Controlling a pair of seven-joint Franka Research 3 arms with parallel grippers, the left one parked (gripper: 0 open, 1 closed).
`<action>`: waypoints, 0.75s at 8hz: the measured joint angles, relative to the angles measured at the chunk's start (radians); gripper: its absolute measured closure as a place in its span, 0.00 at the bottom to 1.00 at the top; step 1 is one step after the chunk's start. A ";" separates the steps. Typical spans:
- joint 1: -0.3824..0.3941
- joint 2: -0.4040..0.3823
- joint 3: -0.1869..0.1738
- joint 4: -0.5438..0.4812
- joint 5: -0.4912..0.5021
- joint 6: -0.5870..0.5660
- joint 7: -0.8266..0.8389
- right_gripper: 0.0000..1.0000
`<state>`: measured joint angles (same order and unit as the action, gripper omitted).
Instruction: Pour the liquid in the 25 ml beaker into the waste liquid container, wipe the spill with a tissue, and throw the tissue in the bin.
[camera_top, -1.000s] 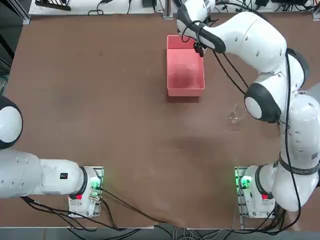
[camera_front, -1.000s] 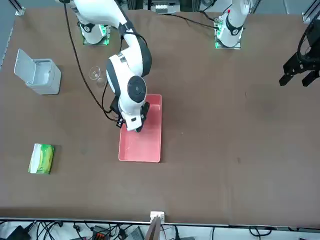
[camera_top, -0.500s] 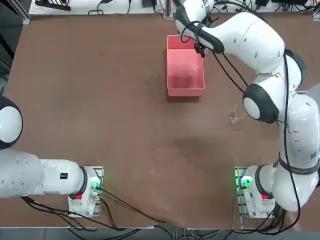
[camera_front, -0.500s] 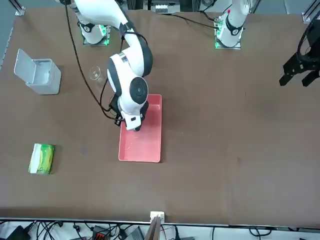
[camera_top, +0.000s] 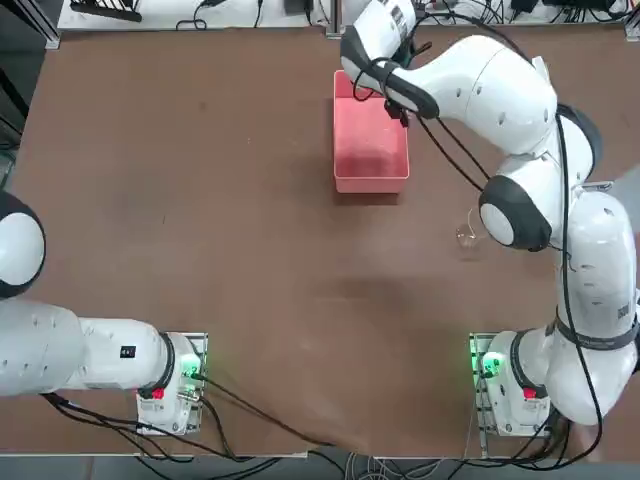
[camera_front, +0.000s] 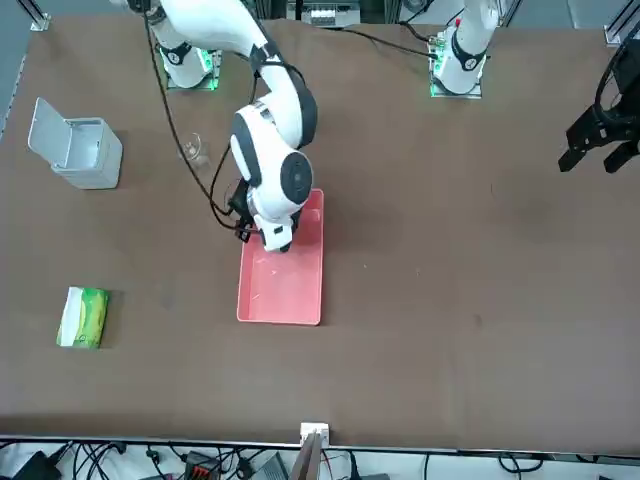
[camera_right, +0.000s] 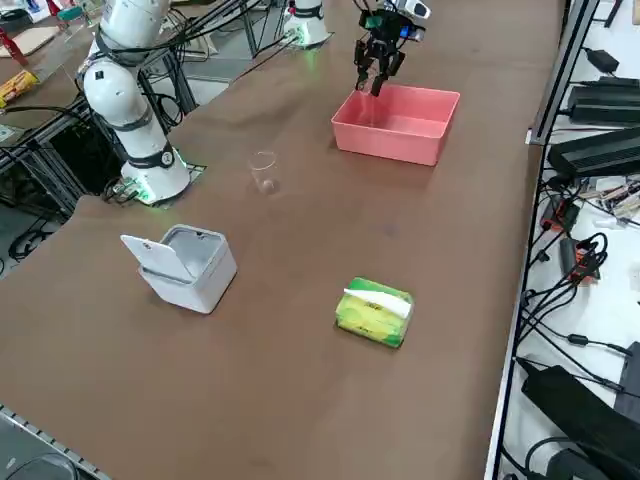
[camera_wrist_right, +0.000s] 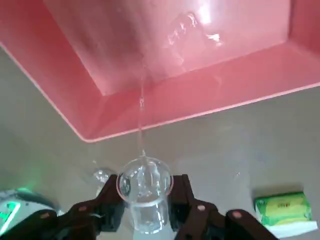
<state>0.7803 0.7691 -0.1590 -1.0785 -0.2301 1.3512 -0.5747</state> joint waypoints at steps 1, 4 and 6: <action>0.014 0.010 0.000 0.000 -0.014 -0.018 0.004 0.53; 0.032 0.038 0.000 0.005 -0.035 -0.037 0.011 0.53; 0.040 0.053 0.000 0.006 -0.055 -0.058 0.011 0.53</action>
<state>0.8206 0.8220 -0.1591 -1.0725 -0.2849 1.2934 -0.5632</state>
